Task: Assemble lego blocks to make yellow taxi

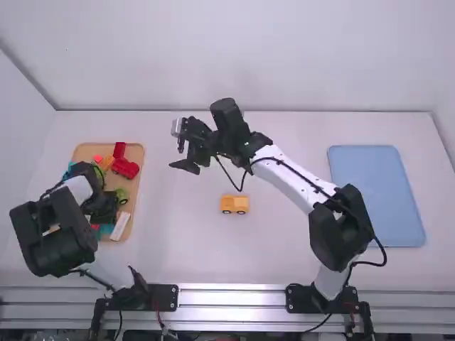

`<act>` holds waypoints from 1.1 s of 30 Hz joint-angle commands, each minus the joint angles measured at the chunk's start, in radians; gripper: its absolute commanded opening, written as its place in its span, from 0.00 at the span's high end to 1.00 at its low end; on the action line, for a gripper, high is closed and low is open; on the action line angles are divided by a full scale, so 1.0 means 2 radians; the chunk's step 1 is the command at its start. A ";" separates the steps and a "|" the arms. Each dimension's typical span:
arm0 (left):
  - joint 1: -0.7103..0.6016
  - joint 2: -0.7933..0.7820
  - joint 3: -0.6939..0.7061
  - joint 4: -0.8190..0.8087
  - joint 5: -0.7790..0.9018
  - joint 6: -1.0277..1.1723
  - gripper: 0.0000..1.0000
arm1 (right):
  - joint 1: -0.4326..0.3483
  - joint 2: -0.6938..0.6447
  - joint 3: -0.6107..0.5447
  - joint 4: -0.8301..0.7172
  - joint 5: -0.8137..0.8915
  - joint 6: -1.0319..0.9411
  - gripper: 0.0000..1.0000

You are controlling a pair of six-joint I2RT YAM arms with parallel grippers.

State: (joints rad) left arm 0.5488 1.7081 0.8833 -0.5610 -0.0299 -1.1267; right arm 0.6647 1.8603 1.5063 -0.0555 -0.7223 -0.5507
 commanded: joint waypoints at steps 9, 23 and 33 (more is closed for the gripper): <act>-0.003 0.003 -0.004 0.006 -0.008 0.001 0.72 | -0.002 0.003 0.016 -0.003 -0.001 0.001 0.02; -0.003 0.003 -0.004 0.000 -0.029 -0.001 0.56 | -0.002 0.003 0.016 -0.006 -0.001 0.001 0.02; -0.003 0.003 -0.005 -0.003 -0.034 0.001 0.59 | -0.002 0.003 0.016 -0.010 -0.001 0.001 0.02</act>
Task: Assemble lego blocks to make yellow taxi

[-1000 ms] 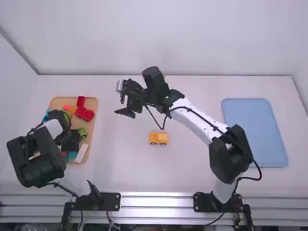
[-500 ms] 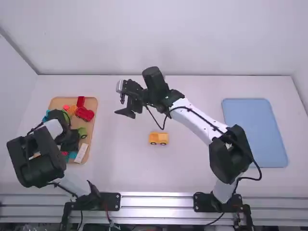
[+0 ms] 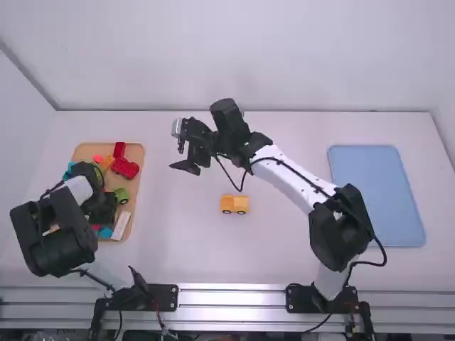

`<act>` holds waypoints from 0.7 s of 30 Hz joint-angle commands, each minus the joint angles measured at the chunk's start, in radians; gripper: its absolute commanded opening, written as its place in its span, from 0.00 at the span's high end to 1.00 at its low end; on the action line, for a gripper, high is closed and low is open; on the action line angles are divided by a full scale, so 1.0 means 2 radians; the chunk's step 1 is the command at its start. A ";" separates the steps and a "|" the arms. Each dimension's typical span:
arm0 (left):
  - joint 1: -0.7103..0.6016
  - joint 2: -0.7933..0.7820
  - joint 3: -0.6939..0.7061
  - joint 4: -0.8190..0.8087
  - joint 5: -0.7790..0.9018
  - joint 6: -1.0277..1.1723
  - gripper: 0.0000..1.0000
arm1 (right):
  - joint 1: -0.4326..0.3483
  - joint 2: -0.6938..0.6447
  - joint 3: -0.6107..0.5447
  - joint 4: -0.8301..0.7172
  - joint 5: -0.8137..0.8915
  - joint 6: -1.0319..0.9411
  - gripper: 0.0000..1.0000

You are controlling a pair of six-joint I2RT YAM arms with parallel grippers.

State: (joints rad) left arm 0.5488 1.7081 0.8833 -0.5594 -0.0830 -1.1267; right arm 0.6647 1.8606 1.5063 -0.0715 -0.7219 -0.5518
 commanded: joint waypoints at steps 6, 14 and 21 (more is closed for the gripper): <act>-0.003 0.003 -0.024 0.024 -0.001 0.000 0.61 | -0.002 0.002 0.016 -0.004 -0.001 0.002 0.02; -0.003 0.003 -0.034 0.034 -0.002 -0.003 0.78 | -0.002 0.002 0.016 -0.004 -0.001 0.001 0.02; -0.003 0.002 -0.006 0.028 0.046 0.111 0.83 | -0.003 0.002 0.016 -0.007 -0.001 0.001 0.02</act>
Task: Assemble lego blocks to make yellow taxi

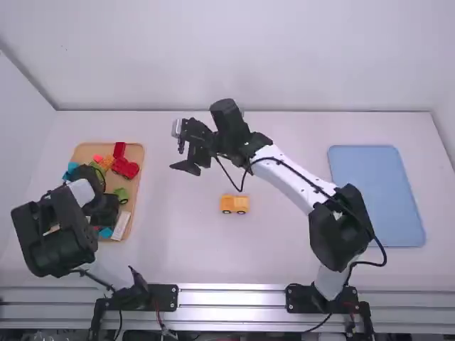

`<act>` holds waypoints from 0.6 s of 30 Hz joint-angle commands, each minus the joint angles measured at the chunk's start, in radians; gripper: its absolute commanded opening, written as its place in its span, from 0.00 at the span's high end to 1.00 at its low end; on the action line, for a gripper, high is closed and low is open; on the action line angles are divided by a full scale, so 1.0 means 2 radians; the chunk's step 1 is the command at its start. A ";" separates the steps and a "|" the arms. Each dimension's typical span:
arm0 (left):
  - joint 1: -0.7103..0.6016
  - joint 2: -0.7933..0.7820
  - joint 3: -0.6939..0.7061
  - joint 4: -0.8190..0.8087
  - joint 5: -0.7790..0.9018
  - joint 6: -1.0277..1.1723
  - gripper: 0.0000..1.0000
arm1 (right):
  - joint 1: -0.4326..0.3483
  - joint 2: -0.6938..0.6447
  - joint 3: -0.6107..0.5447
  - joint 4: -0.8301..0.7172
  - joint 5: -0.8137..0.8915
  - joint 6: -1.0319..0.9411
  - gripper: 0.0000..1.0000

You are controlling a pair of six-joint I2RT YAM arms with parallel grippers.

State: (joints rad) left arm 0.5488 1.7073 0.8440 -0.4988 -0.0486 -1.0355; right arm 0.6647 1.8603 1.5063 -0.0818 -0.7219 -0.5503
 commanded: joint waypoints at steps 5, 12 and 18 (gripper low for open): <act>-0.002 0.002 0.066 -0.024 0.104 0.169 0.98 | -0.011 0.003 0.016 -0.006 -0.001 0.005 0.02; -0.003 -0.054 0.109 -0.068 0.148 0.227 0.98 | -0.036 0.003 0.016 -0.009 -0.011 0.041 0.02; -0.007 -0.176 0.052 -0.002 0.298 0.349 0.98 | -0.051 0.003 0.016 -0.021 -0.063 0.038 0.02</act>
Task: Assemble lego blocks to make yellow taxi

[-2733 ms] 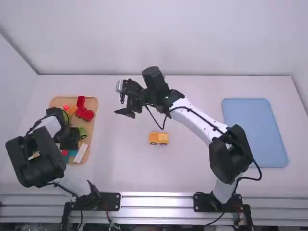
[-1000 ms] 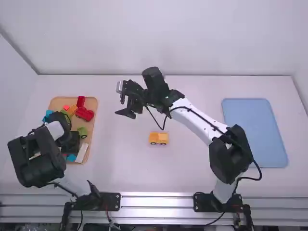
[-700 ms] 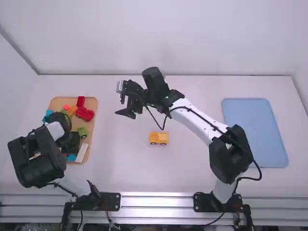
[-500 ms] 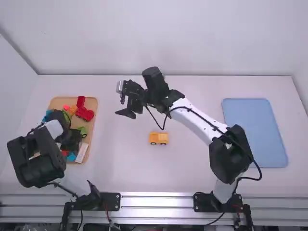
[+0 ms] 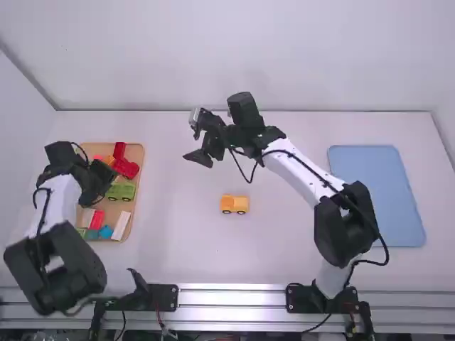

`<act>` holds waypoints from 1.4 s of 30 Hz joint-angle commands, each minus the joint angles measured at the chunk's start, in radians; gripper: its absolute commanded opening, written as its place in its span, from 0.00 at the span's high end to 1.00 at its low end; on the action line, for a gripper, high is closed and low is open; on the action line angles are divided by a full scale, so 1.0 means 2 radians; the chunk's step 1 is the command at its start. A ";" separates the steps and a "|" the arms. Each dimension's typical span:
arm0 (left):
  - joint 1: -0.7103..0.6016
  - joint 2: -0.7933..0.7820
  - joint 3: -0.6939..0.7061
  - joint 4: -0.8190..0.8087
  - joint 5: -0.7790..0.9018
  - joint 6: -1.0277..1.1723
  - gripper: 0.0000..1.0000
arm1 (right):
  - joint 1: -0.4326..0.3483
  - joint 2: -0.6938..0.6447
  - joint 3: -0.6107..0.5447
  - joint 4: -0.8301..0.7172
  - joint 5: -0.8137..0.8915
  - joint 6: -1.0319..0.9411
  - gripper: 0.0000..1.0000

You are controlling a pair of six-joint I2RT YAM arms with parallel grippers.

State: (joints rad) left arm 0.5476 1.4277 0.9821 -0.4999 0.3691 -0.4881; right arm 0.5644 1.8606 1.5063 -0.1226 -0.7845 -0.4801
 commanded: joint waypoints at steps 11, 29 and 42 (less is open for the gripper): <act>-0.117 -0.143 -0.176 0.302 0.312 0.174 0.98 | -0.024 0.002 0.016 -0.009 -0.168 0.003 0.02; -0.287 -0.061 -0.201 0.595 0.360 0.204 0.98 | -0.060 0.002 0.016 -0.101 -0.303 -0.056 0.18; -0.287 -0.027 -0.201 0.693 0.451 0.201 0.98 | -0.052 0.002 0.015 -0.104 -0.303 -0.052 0.41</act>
State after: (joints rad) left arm -0.0216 1.3674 0.5838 0.8745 1.2133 -0.0959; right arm 0.4515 1.8606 1.5063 -0.3317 -1.3682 -0.5816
